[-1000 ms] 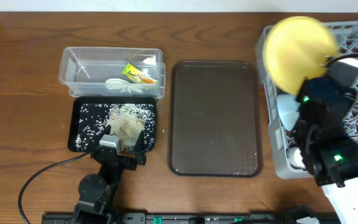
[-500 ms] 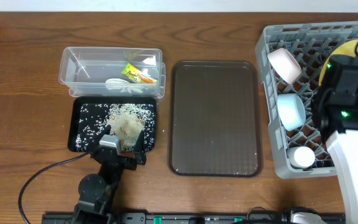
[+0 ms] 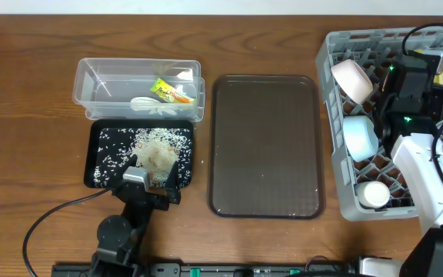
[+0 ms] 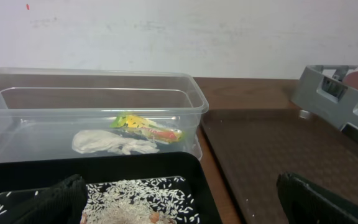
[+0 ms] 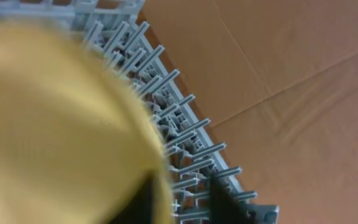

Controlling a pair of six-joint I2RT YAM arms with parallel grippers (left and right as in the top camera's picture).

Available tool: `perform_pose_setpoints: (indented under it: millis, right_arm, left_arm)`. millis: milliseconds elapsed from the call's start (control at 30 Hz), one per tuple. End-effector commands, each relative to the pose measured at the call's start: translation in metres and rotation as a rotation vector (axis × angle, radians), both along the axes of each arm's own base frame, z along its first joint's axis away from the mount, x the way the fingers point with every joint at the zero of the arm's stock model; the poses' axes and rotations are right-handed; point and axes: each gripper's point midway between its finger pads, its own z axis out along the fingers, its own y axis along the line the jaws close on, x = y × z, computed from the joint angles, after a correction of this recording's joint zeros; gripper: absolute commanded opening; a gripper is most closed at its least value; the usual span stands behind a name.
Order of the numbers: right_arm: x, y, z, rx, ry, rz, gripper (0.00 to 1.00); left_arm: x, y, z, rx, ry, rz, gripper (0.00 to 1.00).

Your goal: Sort waste into correct bins and load items into the dishwasher rack

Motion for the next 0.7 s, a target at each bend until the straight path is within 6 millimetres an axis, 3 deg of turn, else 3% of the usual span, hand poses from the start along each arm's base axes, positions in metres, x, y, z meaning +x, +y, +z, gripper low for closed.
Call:
perform_pose_setpoints:
  millis: [0, 133, 233, 367, 500, 533, 567, 667]
  right_arm:
    - [-0.003, 0.0, 0.002, -0.016, 0.028, 0.003, 0.66]
    - [-0.007, 0.019, 0.016, 0.036, -0.061, 0.023, 0.77]
    - [-0.008, 0.051, 0.028, 0.128, -0.106, 0.148, 0.77]
    - [-0.024, 0.114, 0.043, 0.35, -0.17, 0.369, 0.77]
    - [-0.057, 0.186, 0.056, 0.665, -0.207, 0.617, 0.78]
    - [-0.068, 0.205, 0.06, 0.751, -0.205, 0.69, 0.82]
    - [-0.078, 0.223, 0.065, 0.826, -0.198, 0.763, 0.96]
    - [-0.108, 0.26, 0.077, 0.984, -0.164, 0.944, 0.99]
  left_arm:
    - [0.0, 0.003, -0.016, 0.022, 0.047, 0.015, 0.99]
    - [0.0, 0.003, -0.016, 0.022, 0.047, 0.015, 1.0]
    - [0.0, 0.003, -0.016, 0.022, 0.047, 0.015, 0.99]
    - [0.0, 0.003, -0.016, 0.022, 0.047, 0.015, 0.99]
    - [0.0, 0.003, -0.016, 0.022, 0.047, 0.015, 1.0]
    - [0.0, 0.003, -0.016, 0.022, 0.047, 0.015, 0.99]
    - [0.0, 0.003, -0.016, 0.022, 0.047, 0.015, 0.99]
    - [0.0, 0.003, -0.016, 0.022, 0.047, 0.015, 0.99]
